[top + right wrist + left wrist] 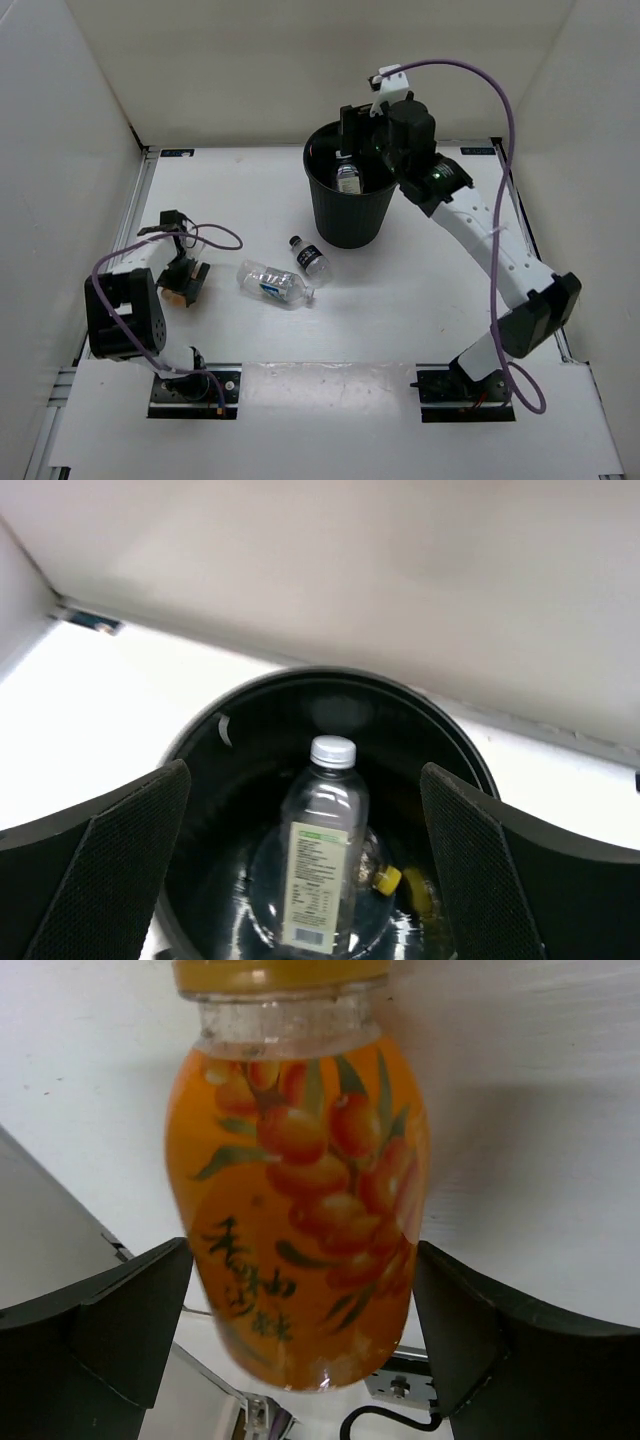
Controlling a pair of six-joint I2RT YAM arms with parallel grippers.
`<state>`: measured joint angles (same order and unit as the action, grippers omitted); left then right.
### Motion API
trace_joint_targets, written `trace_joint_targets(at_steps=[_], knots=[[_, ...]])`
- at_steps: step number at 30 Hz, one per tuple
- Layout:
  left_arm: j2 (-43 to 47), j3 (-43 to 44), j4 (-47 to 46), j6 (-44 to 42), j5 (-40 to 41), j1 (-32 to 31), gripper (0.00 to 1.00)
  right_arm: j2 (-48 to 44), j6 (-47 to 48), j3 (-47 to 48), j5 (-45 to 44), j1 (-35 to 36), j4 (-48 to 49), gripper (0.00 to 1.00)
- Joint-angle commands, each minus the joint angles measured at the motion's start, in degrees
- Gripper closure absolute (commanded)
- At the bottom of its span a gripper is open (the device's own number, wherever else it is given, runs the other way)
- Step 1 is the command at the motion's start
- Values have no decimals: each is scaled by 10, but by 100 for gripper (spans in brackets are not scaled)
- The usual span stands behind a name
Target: Put the plastic bottles in the bin
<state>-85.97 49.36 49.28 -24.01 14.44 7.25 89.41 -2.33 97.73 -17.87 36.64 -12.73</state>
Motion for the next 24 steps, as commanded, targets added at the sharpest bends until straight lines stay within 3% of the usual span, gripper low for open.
trace_joint_targets(at_steps=[1, 4, 5, 8, 10, 13, 16, 19, 20, 24], knots=[[-13, 21, -14, 7, -10, 1, 0, -49, 13, 3, 5, 17, 9, 1], [-24, 40, -14, -4, -54, 7, 12, -76, 7, -30, 5, 22, 25, 1], [-24, 45, -14, -4, -76, 7, 24, -87, 7, -44, 5, 27, 31, 1], [-24, 64, -14, -9, -99, 7, 46, -105, 1, -60, 5, 27, 32, 1], [-19, 71, -14, -10, -105, 7, 69, -114, -5, -77, -2, 27, 32, 1], [-19, 107, 0, -10, -105, 7, 89, -132, -10, -99, -8, 27, 32, 1], [-14, 178, 34, 1, -128, -7, 89, -167, -25, -120, -26, 27, 32, 1], [-19, 338, 67, 12, -134, -56, 89, -198, -49, -143, -77, 27, 32, 1], [-31, 440, 74, 17, -134, -71, 89, -205, -49, -148, -88, 27, 21, 1], [-78, 684, 56, 6, -121, -167, 89, -244, -85, -187, -105, 21, -12, 1]])
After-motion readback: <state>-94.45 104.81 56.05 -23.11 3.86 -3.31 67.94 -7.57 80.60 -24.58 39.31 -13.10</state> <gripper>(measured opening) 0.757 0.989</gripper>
